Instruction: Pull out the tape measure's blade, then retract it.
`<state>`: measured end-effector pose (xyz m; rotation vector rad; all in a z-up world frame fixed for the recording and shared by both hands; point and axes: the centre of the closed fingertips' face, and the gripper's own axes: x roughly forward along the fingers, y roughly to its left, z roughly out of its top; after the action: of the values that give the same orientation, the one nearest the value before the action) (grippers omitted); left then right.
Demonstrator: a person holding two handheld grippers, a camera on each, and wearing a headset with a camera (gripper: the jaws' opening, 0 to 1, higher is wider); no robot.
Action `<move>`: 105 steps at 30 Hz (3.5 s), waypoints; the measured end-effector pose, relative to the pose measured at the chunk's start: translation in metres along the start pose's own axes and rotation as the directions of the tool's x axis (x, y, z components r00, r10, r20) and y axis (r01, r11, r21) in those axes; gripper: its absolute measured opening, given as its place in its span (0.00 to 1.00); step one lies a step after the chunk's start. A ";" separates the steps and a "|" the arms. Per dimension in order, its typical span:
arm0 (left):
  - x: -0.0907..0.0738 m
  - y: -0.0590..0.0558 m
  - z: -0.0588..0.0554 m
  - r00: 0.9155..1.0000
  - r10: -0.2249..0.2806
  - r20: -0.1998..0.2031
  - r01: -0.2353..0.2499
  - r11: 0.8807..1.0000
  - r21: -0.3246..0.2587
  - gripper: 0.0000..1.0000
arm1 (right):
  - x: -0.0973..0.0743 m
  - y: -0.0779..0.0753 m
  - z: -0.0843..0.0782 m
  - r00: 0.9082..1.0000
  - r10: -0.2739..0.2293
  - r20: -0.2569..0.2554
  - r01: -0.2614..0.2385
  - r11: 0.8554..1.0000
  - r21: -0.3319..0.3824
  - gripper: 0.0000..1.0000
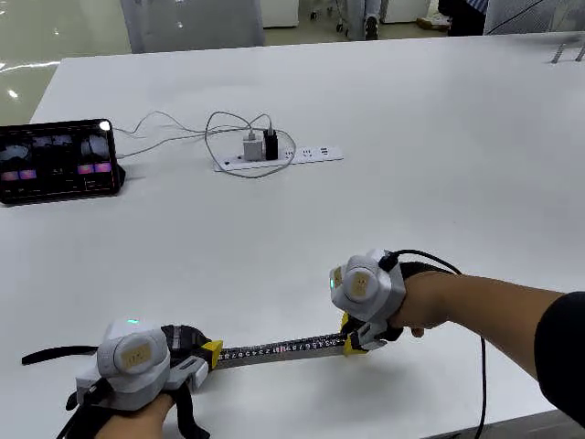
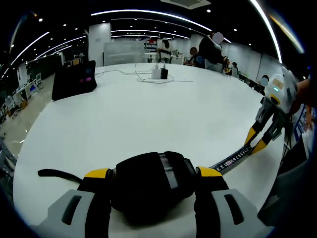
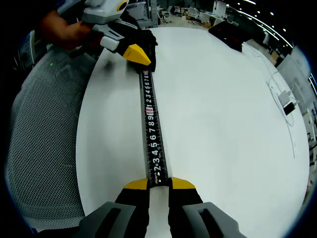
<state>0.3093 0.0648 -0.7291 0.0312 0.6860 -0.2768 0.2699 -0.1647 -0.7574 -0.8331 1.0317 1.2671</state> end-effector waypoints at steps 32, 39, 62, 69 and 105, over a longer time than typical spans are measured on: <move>-0.001 0.000 0.000 1.000 -0.004 -0.003 0.004 1.000 -0.002 0.64 | 0.003 0.000 0.013 0.998 0.024 0.054 -0.020 0.996 -0.085 0.10; -0.001 0.000 0.000 1.000 -0.004 -0.005 0.004 1.000 -0.001 0.64 | 0.005 -0.001 0.016 0.998 0.016 0.059 -0.012 0.997 -0.073 0.10; -0.001 0.000 0.000 1.000 -0.004 -0.008 0.004 1.000 -0.002 0.64 | 0.009 -0.003 0.026 0.998 0.027 0.058 -0.023 0.998 -0.066 0.10; -0.001 0.000 0.000 1.000 -0.004 -0.008 0.004 1.000 -0.002 0.64 | 0.011 -0.003 0.029 0.998 0.024 0.049 -0.020 0.997 -0.077 0.10; -0.001 -0.001 0.000 1.000 -0.007 -0.009 0.006 1.000 -0.005 0.64 | 0.016 -0.002 0.042 0.999 0.023 0.043 -0.020 0.997 -0.074 0.10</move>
<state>0.3081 0.0646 -0.7288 0.0252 0.6955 -0.2813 0.2780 -0.1201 -0.7578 -0.8484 0.9658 1.3430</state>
